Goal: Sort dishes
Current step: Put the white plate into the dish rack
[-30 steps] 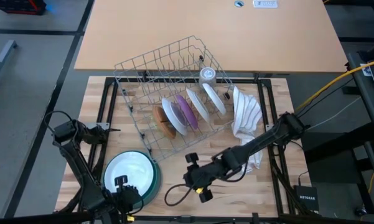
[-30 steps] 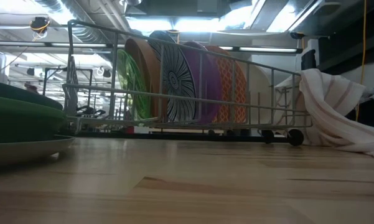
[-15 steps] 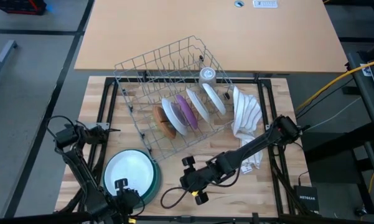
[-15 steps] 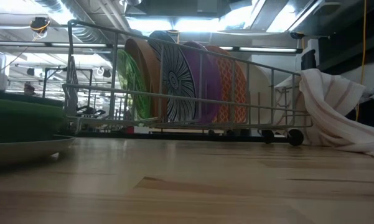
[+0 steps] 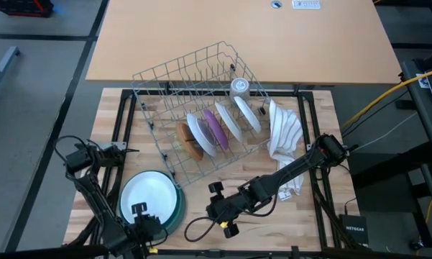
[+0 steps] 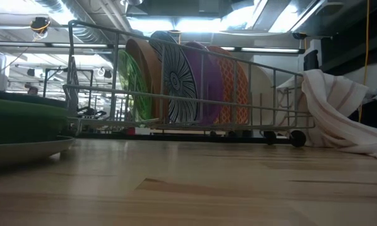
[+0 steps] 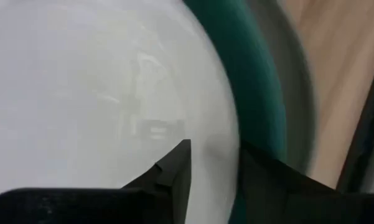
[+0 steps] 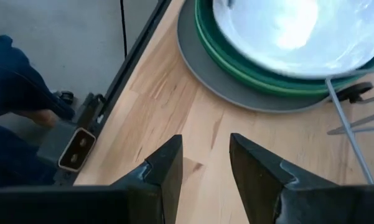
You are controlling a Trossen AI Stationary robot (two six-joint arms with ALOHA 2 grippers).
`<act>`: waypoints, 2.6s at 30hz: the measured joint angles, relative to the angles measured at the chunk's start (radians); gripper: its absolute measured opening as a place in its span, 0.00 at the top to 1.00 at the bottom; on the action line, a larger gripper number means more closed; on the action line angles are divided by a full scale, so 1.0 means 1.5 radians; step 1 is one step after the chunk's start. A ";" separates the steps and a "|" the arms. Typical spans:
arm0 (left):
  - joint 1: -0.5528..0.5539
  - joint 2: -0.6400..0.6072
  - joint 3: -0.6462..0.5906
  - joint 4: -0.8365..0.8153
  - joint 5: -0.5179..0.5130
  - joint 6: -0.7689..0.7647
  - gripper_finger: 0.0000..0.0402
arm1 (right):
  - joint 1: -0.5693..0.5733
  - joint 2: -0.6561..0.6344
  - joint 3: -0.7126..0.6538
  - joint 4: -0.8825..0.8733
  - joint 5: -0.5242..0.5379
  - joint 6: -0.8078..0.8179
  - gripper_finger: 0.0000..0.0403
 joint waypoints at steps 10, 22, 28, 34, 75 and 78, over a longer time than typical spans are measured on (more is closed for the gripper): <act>-0.001 -0.001 0.001 0.013 0.004 0.003 0.82 | 0.000 0.000 0.000 0.006 -0.001 -0.002 0.66; 0.003 0.050 0.005 0.012 -0.010 -0.002 0.77 | 0.000 0.000 0.000 0.012 -0.004 -0.002 0.66; 0.003 0.048 0.023 -0.014 -0.008 -0.017 0.88 | 0.000 0.000 0.000 0.012 -0.024 0.000 0.66; 0.004 0.052 0.099 -0.130 0.003 -0.016 0.97 | -0.001 0.000 0.000 0.022 -0.025 0.000 0.66; 0.018 0.049 0.255 -0.176 -0.037 0.021 0.99 | -0.032 0.157 0.001 0.418 0.016 -0.354 0.66; 0.026 0.048 0.256 -0.171 -0.036 0.022 0.98 | -0.033 0.161 0.001 0.415 0.023 -0.378 0.66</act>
